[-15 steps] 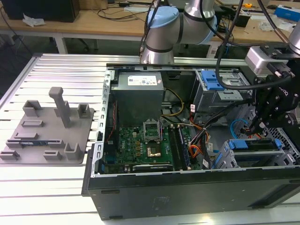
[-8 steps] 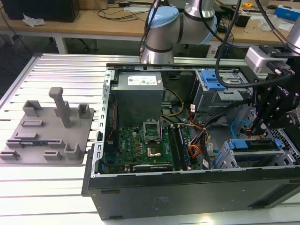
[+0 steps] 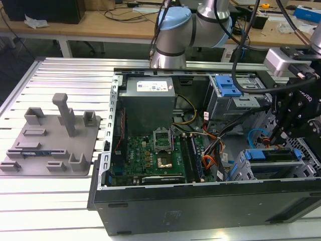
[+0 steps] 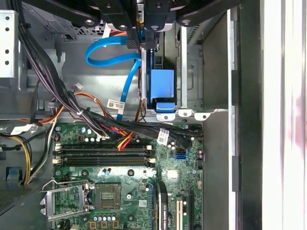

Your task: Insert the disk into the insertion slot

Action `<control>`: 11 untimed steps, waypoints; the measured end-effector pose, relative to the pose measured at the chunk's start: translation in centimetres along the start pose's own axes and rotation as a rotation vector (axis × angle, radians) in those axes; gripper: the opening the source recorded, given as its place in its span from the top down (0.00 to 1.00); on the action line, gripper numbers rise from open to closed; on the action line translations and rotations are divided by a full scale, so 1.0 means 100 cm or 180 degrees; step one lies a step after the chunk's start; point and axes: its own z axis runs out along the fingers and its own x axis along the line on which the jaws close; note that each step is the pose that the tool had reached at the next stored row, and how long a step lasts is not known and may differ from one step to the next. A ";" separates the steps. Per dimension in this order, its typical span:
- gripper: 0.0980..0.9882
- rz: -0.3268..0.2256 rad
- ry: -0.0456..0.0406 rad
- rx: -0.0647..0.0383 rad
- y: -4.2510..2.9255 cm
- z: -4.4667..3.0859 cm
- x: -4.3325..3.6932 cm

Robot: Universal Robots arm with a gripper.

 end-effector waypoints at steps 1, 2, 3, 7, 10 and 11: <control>0.93 0.0000 -0.0008 0.0000 0.0000 -0.0002 0.0025; 0.93 0.0000 -0.0017 0.0000 0.0000 -0.0001 0.0043; 0.93 0.0000 -0.0030 0.0001 0.0000 0.0001 0.0067; 0.93 0.0000 -0.0084 0.0002 0.0001 0.0003 0.0118; 0.93 0.0000 -0.0085 0.0002 0.0001 0.0004 0.0120; 0.93 0.0000 -0.0085 0.0002 0.0001 0.0004 0.0120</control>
